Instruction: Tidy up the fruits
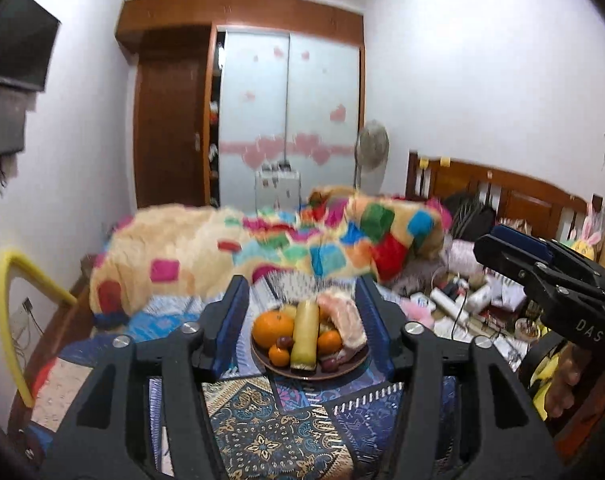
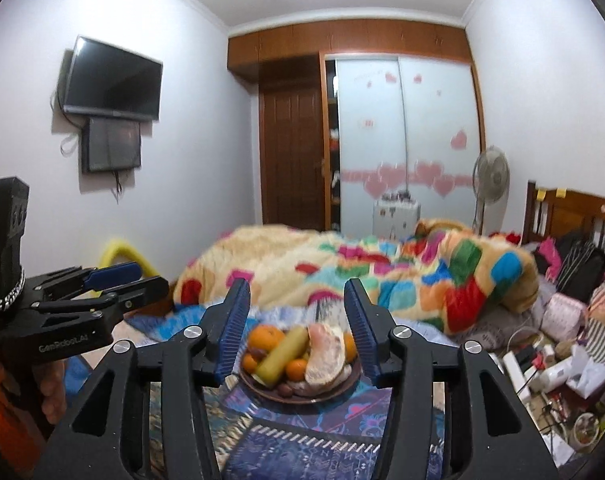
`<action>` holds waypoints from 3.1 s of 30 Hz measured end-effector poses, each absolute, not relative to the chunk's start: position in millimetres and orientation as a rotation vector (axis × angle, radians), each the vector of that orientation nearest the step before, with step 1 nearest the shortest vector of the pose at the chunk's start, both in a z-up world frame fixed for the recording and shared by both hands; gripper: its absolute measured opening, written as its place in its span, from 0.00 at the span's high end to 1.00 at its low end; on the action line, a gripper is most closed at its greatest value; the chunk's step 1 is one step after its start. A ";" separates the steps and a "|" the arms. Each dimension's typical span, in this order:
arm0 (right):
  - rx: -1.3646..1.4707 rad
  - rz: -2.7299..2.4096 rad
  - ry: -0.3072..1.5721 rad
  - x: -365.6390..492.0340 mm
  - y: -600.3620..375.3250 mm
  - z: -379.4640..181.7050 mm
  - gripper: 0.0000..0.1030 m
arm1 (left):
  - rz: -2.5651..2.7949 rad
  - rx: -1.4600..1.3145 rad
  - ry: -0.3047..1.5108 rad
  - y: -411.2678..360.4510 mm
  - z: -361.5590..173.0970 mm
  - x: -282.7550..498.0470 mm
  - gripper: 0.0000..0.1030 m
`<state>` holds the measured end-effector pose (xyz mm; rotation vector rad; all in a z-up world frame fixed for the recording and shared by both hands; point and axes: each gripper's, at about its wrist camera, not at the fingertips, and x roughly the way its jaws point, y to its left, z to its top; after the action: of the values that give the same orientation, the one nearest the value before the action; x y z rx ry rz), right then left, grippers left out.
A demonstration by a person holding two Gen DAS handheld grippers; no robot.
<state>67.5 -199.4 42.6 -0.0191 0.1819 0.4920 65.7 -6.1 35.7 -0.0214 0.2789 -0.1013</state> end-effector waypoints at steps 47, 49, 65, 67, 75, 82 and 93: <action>0.010 0.409 0.079 -14.3 -209.0 43.1 0.00 | -0.041 -0.016 0.134 -13.7 46.5 -33.4 0.00; 0.010 0.409 0.079 -14.6 -209.6 42.7 0.00 | -0.041 -0.018 0.135 -13.9 46.1 -32.8 0.00; 0.021 0.408 0.077 -15.2 -208.3 44.8 0.00 | -0.047 -0.021 0.140 -14.6 43.7 -31.0 0.00; 0.020 0.407 0.077 -15.1 -208.6 44.5 0.00 | -0.047 -0.021 0.142 -15.5 43.0 -30.2 0.00; 0.026 0.408 0.082 -14.4 -207.2 46.5 0.00 | -0.049 -0.017 0.145 -15.9 42.6 -29.9 0.00; 0.035 0.403 0.087 -11.6 -208.2 45.6 0.00 | -0.049 -0.015 0.146 -17.1 41.8 -28.9 0.00; 0.037 0.398 0.092 -9.4 -208.1 43.9 0.00 | -0.059 -0.016 0.154 -17.6 40.9 -25.3 0.00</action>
<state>-9.4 -208.1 43.9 0.0373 0.0916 0.3981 -25.3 -17.6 40.9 -0.0162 0.1536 -0.0593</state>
